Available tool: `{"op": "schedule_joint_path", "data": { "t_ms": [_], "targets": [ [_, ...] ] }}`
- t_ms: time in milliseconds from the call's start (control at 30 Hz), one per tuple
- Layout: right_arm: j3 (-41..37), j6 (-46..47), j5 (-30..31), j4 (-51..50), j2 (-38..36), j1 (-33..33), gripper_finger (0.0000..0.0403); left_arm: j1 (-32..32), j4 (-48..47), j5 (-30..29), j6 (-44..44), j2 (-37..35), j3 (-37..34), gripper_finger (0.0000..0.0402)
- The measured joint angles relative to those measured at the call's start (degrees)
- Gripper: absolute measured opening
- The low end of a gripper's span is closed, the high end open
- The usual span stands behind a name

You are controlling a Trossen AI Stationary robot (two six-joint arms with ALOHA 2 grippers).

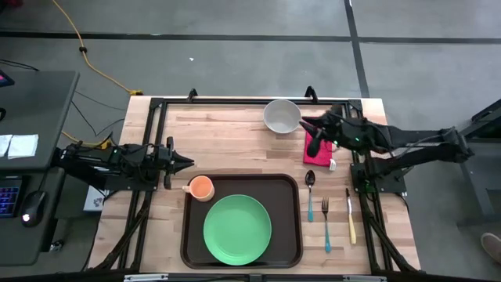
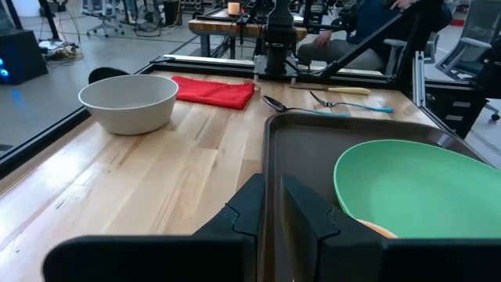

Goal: Set up tray
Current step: Put the gray bowl on the green plate

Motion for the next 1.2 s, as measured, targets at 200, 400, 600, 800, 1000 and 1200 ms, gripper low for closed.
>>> {"op": "schedule_joint_path", "data": {
  "t_ms": [200, 400, 600, 800, 1000, 1200],
  "targets": [
    [5.55, -3.93, -10.97, -2.55, 6.03, -5.72, 0.0067, 0.00, 0.00, 0.64, -0.19, 0.00, 0.02, 0.0074],
    [9.55, -5.53, -19.47, -8.91, 12.10, -10.71, 0.0067, 0.00, 0.00, 0.81, -0.76, 0.00, 0.02, 0.0074],
    [10.98, -7.55, -23.66, -13.96, 17.66, -15.76, 0.0067, 0.00, -0.48, 0.83, -1.20, 0.00, 0.02, 0.0074],
    [11.06, -5.68, -24.30, -12.58, 19.99, -19.74, 0.0067, 0.00, -0.55, 0.85, -1.62, 0.00, 0.02, 0.0074],
    [11.06, -5.35, -24.82, -12.28, 19.98, -20.87, 0.0067, 0.00, -0.63, 0.87, -2.32, 0.00, 0.02, 0.0074],
    [11.06, -7.02, -25.41, -12.26, 19.94, -20.84, 0.0067, 0.00, -0.66, 0.87, -2.32, 0.00, 0.02, 0.0074]
  ]
}}
